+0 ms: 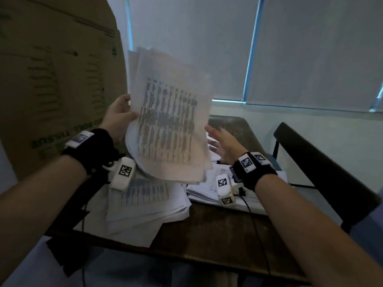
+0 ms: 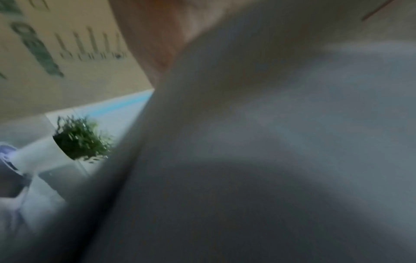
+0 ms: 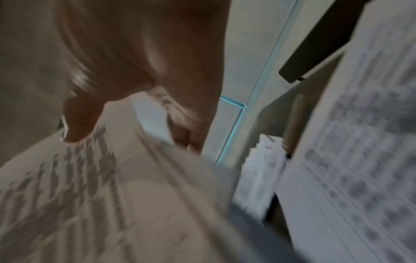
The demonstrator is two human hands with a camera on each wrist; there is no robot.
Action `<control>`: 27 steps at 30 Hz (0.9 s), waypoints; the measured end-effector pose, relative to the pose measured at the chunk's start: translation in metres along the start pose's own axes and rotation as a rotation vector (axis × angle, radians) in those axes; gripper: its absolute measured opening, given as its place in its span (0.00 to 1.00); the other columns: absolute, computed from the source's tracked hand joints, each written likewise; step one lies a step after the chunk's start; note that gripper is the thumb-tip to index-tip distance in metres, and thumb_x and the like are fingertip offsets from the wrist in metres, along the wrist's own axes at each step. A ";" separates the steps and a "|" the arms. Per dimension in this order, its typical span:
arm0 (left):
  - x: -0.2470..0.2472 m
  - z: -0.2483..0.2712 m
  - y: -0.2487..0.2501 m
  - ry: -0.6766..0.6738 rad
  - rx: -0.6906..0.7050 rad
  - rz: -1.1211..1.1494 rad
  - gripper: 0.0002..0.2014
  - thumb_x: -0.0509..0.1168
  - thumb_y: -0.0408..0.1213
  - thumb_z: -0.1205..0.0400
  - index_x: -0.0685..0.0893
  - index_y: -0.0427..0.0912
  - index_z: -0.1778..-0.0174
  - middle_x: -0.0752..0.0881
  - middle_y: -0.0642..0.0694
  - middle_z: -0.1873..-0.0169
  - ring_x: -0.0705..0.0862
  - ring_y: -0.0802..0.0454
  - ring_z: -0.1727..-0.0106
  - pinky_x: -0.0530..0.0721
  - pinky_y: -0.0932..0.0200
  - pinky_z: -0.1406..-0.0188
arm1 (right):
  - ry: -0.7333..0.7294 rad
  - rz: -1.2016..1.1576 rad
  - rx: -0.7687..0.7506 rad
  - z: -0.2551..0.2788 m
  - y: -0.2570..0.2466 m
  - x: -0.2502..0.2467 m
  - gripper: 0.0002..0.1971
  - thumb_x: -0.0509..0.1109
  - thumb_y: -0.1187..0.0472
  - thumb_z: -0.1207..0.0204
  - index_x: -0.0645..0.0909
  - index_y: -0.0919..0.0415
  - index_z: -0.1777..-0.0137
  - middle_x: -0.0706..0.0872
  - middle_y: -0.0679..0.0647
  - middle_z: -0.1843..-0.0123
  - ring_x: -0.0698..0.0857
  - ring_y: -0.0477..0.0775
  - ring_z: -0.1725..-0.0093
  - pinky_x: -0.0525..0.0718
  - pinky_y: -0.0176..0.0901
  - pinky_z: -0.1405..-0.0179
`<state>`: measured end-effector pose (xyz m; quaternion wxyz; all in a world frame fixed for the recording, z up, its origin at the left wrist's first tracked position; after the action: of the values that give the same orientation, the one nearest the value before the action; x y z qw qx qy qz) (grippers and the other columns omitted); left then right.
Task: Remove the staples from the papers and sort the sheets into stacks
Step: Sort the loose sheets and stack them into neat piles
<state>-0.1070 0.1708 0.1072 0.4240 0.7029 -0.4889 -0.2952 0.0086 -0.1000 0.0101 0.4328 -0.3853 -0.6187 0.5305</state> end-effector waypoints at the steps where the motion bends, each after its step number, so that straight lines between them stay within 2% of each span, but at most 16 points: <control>1: 0.018 -0.002 0.004 -0.003 0.021 0.039 0.18 0.58 0.19 0.19 0.74 0.43 0.38 0.90 0.55 0.59 0.89 0.61 0.60 0.88 0.57 0.57 | -0.031 -0.028 -0.044 0.004 -0.015 -0.002 0.49 0.81 0.50 0.31 0.58 0.62 0.15 0.79 0.61 0.25 0.85 0.61 0.34 0.80 0.58 0.30; 3: 0.054 -0.005 0.006 -0.012 0.062 0.075 0.16 0.57 0.24 0.16 0.72 0.43 0.35 0.90 0.55 0.60 0.88 0.60 0.61 0.86 0.61 0.64 | -0.039 -0.050 -0.127 0.014 -0.040 -0.012 0.34 0.79 0.59 0.28 0.73 0.67 0.24 0.85 0.66 0.33 0.87 0.65 0.38 0.83 0.63 0.35; 4: 0.077 -0.004 0.007 -0.034 0.082 0.061 0.15 0.56 0.27 0.15 0.70 0.42 0.33 0.89 0.54 0.57 0.88 0.60 0.59 0.86 0.62 0.62 | 0.013 -0.060 -0.165 0.020 -0.051 -0.024 0.33 0.81 0.60 0.31 0.76 0.69 0.27 0.87 0.67 0.36 0.88 0.67 0.40 0.85 0.65 0.38; 5: 0.100 -0.004 0.007 -0.059 0.105 0.028 0.15 0.55 0.31 0.13 0.68 0.41 0.30 0.87 0.53 0.51 0.87 0.60 0.55 0.85 0.63 0.58 | 0.098 -0.060 -0.199 0.027 -0.061 -0.039 0.32 0.82 0.61 0.32 0.78 0.70 0.29 0.88 0.68 0.40 0.89 0.68 0.43 0.86 0.67 0.41; 7: 0.146 0.001 0.010 -0.105 0.169 -0.021 0.17 0.52 0.36 0.12 0.66 0.39 0.27 0.82 0.49 0.41 0.83 0.60 0.45 0.82 0.68 0.48 | 0.234 0.018 -0.266 0.039 -0.079 -0.067 0.25 0.80 0.59 0.28 0.79 0.68 0.33 0.90 0.66 0.44 0.90 0.67 0.46 0.86 0.69 0.42; 9: 0.175 0.005 0.015 -0.060 0.208 0.037 0.14 0.51 0.37 0.11 0.67 0.42 0.30 0.80 0.52 0.42 0.81 0.67 0.47 0.79 0.77 0.49 | 0.310 0.099 -0.323 0.052 -0.093 -0.089 0.22 0.78 0.55 0.25 0.79 0.63 0.34 0.89 0.61 0.43 0.89 0.64 0.43 0.85 0.66 0.38; 10: 0.186 0.006 0.016 -0.045 0.215 0.084 0.13 0.51 0.39 0.11 0.68 0.45 0.31 0.80 0.55 0.43 0.80 0.69 0.47 0.80 0.77 0.49 | 0.316 0.095 -0.369 0.059 -0.101 -0.097 0.21 0.76 0.55 0.24 0.79 0.63 0.34 0.90 0.60 0.42 0.89 0.63 0.42 0.85 0.64 0.38; 11: 0.196 0.004 0.017 -0.049 0.217 0.135 0.13 0.52 0.42 0.12 0.68 0.46 0.32 0.81 0.56 0.43 0.81 0.67 0.44 0.81 0.71 0.44 | 0.304 0.091 -0.410 0.064 -0.107 -0.106 0.21 0.76 0.56 0.23 0.80 0.64 0.34 0.90 0.60 0.43 0.89 0.62 0.42 0.85 0.63 0.38; 13: 0.213 -0.001 0.008 -0.101 0.176 0.233 0.24 0.59 0.53 0.17 0.70 0.43 0.28 0.82 0.51 0.37 0.82 0.55 0.36 0.81 0.51 0.34 | 0.297 0.125 -0.420 0.072 -0.112 -0.122 0.26 0.80 0.53 0.28 0.80 0.64 0.34 0.89 0.62 0.42 0.88 0.63 0.41 0.85 0.63 0.37; 15: 0.226 -0.005 -0.016 -0.180 0.074 0.325 0.37 0.67 0.61 0.26 0.70 0.44 0.26 0.83 0.45 0.36 0.82 0.46 0.35 0.79 0.39 0.34 | 0.264 0.180 -0.336 0.069 -0.092 -0.139 0.34 0.85 0.53 0.37 0.80 0.65 0.33 0.89 0.62 0.41 0.88 0.63 0.39 0.83 0.61 0.34; 18: 0.242 0.005 -0.069 -0.304 -0.070 0.303 0.40 0.73 0.60 0.33 0.74 0.43 0.28 0.84 0.42 0.38 0.84 0.43 0.37 0.79 0.36 0.35 | 0.258 0.191 -0.098 0.054 -0.020 -0.174 0.54 0.91 0.49 0.51 0.73 0.65 0.25 0.85 0.61 0.32 0.83 0.62 0.32 0.77 0.66 0.27; 19: 0.246 0.010 -0.089 -0.349 -0.117 0.234 0.38 0.75 0.58 0.34 0.76 0.45 0.31 0.85 0.43 0.40 0.84 0.43 0.39 0.79 0.36 0.35 | 0.262 0.191 -0.054 0.051 0.000 -0.183 0.54 0.92 0.48 0.51 0.74 0.65 0.24 0.85 0.61 0.31 0.82 0.62 0.31 0.75 0.67 0.26; 21: 0.254 0.013 -0.115 -0.410 -0.127 0.061 0.26 0.74 0.50 0.29 0.80 0.48 0.36 0.87 0.45 0.42 0.85 0.44 0.41 0.80 0.36 0.37 | 0.251 0.186 -0.050 0.058 0.015 -0.181 0.37 0.87 0.58 0.38 0.79 0.68 0.29 0.86 0.63 0.33 0.83 0.64 0.32 0.76 0.66 0.26; 23: 0.253 0.007 -0.119 -0.349 -0.100 -0.049 0.15 0.68 0.43 0.21 0.81 0.48 0.38 0.87 0.45 0.43 0.85 0.44 0.42 0.81 0.36 0.37 | 0.288 0.207 -0.076 0.064 0.012 -0.179 0.25 0.78 0.67 0.27 0.79 0.71 0.30 0.86 0.65 0.35 0.85 0.65 0.35 0.79 0.63 0.29; 25: 0.245 0.000 -0.110 -0.230 -0.103 -0.070 0.11 0.64 0.40 0.18 0.81 0.48 0.40 0.87 0.44 0.45 0.86 0.44 0.44 0.82 0.38 0.39 | 0.372 0.192 -0.150 0.069 0.003 -0.185 0.28 0.77 0.64 0.24 0.74 0.66 0.25 0.86 0.63 0.35 0.86 0.63 0.36 0.83 0.59 0.34; 27: 0.237 -0.002 -0.097 -0.132 -0.111 0.056 0.10 0.63 0.36 0.17 0.81 0.46 0.40 0.88 0.44 0.48 0.86 0.44 0.47 0.85 0.43 0.44 | 0.562 0.113 -0.168 0.075 0.003 -0.207 0.37 0.79 0.59 0.26 0.66 0.61 0.20 0.83 0.64 0.33 0.85 0.62 0.36 0.85 0.58 0.37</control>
<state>0.0196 -0.0354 0.0225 0.4373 0.6434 -0.5181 -0.3554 0.0062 -0.3174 -0.0243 0.5235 -0.5855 -0.4939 0.3731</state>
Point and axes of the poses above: each hand's wrist, its own z-axis away from the middle knuckle, its own x-axis out of the palm, y = z × x, the point moved 9 cm from there along -z, towards the middle knuckle
